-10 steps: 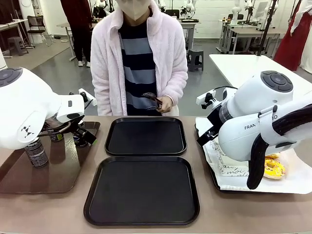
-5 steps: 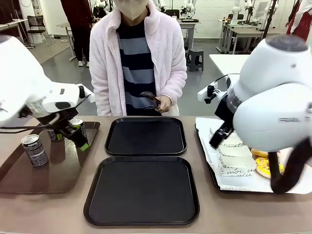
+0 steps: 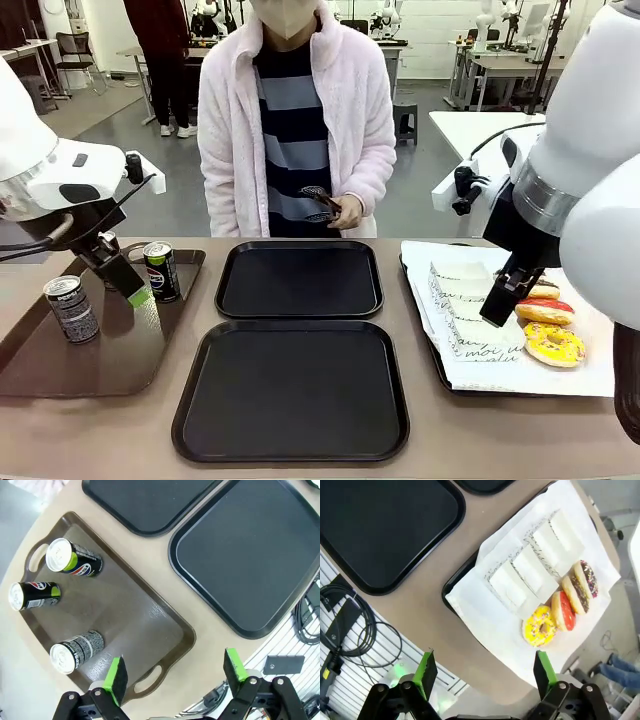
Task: Set up donuts and drinks on trays.
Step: Pick up one Pepsi coke and place it on the Flat Tray.
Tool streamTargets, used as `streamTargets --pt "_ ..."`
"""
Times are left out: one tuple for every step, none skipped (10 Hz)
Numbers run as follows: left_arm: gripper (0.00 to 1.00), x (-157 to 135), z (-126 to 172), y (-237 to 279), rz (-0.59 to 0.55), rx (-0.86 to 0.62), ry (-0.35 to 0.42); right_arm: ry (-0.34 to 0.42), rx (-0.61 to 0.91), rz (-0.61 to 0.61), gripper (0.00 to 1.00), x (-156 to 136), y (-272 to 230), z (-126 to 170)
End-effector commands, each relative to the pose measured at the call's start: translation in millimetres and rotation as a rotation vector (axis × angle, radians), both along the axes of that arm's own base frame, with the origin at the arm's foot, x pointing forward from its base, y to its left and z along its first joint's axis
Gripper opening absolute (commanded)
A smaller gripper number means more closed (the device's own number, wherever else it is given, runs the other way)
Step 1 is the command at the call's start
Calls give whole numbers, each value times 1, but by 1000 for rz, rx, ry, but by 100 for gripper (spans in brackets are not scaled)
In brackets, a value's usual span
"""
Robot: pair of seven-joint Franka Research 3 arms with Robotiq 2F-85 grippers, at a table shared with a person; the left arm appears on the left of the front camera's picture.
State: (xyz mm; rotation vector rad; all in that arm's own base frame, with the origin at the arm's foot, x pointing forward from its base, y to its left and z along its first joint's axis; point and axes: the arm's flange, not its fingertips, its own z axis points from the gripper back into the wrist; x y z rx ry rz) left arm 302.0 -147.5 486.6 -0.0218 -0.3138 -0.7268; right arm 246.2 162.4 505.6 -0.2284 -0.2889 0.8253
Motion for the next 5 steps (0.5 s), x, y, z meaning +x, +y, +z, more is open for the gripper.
streamTargets --pt "100 7 -9 -2 -1 -3 11 -2 3 -25 100 17 0 -10" --pt "100 7 -9 -2 -1 -3 11 -2 3 -25 100 17 0 -10" --pt "100 2 -4 -1 0 4 11 8 3 -4 100 5 0 -4" --pt "100 12 0 15 48 -180 71 76 253 -110 100 11 -37 -2" --pt "100 22 5 35 104 -367 128 137 485 -128 100 15 -74 -7"
